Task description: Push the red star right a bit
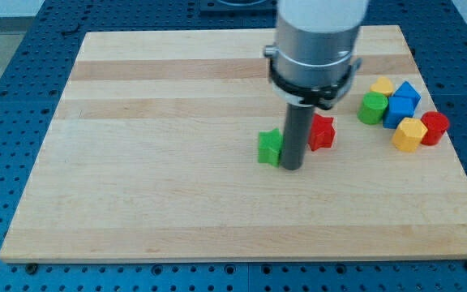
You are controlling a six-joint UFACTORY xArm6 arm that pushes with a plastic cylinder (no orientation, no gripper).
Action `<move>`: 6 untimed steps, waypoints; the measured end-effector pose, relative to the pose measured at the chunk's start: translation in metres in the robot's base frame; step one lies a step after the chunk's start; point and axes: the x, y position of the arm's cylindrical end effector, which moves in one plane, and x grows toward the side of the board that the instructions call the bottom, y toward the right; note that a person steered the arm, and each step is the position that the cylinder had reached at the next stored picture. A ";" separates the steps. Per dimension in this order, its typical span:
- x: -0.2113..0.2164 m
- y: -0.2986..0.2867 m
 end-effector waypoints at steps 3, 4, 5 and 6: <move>-0.042 -0.020; -0.042 0.002; -0.042 0.028; -0.042 0.063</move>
